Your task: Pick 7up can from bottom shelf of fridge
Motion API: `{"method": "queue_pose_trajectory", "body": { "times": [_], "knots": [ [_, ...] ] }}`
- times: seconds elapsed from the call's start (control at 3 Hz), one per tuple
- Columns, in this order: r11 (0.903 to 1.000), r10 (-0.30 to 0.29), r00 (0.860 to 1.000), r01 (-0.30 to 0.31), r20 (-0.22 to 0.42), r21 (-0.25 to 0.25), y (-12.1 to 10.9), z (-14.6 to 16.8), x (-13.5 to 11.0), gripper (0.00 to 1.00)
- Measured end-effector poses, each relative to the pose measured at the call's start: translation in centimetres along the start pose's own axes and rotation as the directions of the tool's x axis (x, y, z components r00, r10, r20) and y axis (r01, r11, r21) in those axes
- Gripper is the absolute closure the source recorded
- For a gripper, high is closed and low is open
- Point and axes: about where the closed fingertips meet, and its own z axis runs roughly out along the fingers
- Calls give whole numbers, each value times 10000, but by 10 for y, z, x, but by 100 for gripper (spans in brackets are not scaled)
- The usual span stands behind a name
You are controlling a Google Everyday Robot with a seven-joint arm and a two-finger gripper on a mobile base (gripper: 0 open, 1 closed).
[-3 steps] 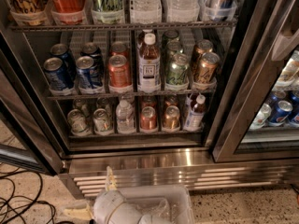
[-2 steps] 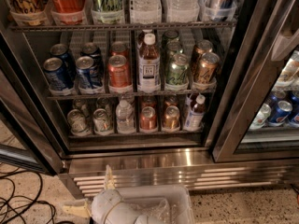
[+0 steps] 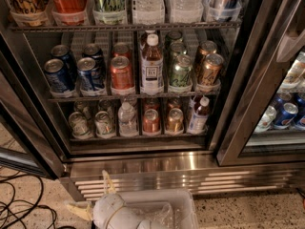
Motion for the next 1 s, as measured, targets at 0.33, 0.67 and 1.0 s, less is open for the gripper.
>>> {"method": "queue_pose_trajectory", "body": {
  "times": [0.33, 0.67, 1.0],
  "knots": [
    [10000, 0, 10000, 0, 0, 0, 0, 0, 0, 42],
    [10000, -34, 10000, 34, -13, 75, 1, 0, 2, 39],
    [9986, -200, 9997, 194, 122, 490, 2, 6, 6, 16]
  ]
}}
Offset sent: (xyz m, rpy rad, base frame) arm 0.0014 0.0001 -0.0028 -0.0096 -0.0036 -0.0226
